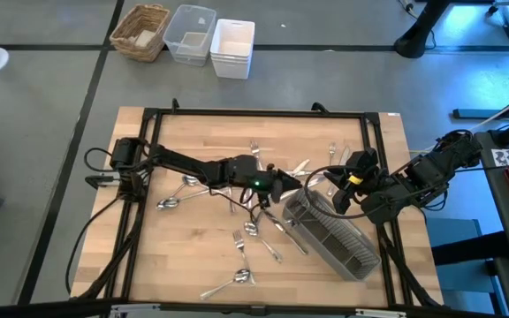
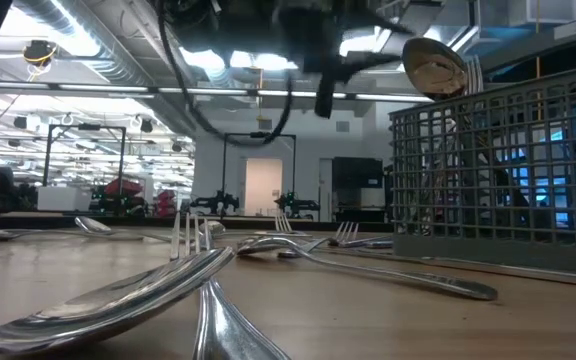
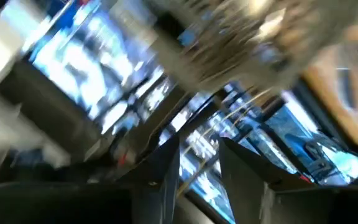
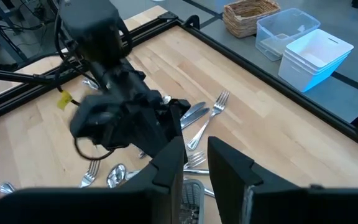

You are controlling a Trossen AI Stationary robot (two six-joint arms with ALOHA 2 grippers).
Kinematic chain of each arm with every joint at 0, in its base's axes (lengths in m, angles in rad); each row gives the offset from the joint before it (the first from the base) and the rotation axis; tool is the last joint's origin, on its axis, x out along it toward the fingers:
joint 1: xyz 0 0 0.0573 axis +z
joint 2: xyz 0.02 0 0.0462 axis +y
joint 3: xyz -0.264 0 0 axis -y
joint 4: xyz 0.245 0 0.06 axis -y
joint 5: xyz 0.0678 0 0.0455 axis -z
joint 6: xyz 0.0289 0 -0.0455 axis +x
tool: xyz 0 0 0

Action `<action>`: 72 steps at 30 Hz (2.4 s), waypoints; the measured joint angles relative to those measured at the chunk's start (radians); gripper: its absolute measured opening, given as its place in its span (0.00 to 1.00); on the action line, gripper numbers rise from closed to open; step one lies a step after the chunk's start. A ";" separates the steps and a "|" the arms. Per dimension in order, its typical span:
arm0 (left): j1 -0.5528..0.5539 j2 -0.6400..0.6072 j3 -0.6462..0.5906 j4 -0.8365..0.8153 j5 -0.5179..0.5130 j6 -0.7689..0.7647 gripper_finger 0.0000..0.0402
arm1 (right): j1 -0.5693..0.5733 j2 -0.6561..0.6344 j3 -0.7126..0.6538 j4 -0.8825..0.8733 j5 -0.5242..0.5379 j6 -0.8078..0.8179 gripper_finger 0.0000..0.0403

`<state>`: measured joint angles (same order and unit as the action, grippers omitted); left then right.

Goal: Sort silverware
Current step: Put the silver fork into the gray silverware basket

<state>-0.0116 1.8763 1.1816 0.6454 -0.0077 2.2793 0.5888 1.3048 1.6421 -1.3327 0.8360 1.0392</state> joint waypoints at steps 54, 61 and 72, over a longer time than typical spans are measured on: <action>0.722 -0.510 0.000 -1.340 0.154 -2.180 0.23 | -1.319 -0.121 -0.728 0.327 -0.886 -0.100 0.19; 0.828 -0.510 0.000 -1.340 0.154 -2.156 0.23 | -1.316 -0.073 -0.853 0.510 -0.910 -0.073 0.19; 0.934 -0.509 0.000 -1.340 0.159 -2.148 0.23 | -1.316 0.071 -0.880 0.559 -0.864 -0.051 0.19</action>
<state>0.9224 1.3670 1.1816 -0.6943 0.1511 0.1316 -0.7273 1.3763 0.7624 -0.7741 -0.0284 0.9886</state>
